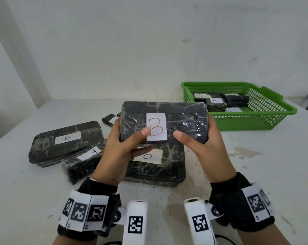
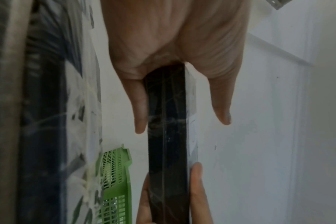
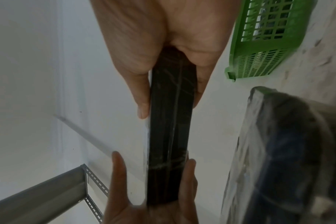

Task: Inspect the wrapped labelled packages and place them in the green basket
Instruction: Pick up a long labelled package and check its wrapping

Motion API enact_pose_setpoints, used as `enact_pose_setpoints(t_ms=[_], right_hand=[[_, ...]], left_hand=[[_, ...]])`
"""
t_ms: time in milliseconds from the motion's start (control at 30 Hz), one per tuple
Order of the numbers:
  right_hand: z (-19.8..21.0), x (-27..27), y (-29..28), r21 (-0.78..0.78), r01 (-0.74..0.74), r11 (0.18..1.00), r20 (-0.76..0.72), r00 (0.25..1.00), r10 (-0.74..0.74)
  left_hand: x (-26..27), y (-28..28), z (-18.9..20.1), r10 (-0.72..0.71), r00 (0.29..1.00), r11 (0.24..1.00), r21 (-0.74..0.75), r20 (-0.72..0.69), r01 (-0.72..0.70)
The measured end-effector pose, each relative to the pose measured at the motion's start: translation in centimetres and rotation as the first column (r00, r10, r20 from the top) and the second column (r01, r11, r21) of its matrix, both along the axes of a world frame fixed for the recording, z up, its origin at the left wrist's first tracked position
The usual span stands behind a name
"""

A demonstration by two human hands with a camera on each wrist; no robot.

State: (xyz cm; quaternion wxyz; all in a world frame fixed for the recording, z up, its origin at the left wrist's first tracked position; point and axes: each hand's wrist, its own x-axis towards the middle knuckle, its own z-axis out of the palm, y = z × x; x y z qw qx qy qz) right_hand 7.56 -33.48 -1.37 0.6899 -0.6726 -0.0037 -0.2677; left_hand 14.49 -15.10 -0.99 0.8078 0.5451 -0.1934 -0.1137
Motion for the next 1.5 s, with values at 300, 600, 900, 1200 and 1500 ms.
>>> enact_pose_setpoints(t_ms=[300,600,900,1200,1500], right_hand=[[-0.1,0.0,0.3,0.074,-0.010,0.997,0.026,1.000,0.008],[-0.2,0.3,-0.3,0.140,-0.070,0.988,0.007,0.998,0.070],[0.1,0.1,-0.5,0.123,-0.102,0.987,0.096,0.991,0.091],[0.0,0.3,-0.5,0.152,-0.198,0.968,0.007,0.980,0.199],[0.0,0.1,-0.1,0.129,-0.154,0.980,0.052,0.988,0.148]], left_hand=[[0.5,0.1,-0.6,0.041,0.998,0.999,0.004,0.039,-0.042],[1.0,0.1,-0.9,0.041,0.998,0.999,-0.007,0.043,-0.040],[1.4,0.7,-0.5,-0.044,0.998,0.998,-0.040,-0.037,0.043],[1.3,0.7,-0.9,0.074,0.989,0.997,0.015,0.125,-0.077],[0.8,0.9,-0.1,0.046,0.999,0.998,-0.047,0.003,-0.046]])
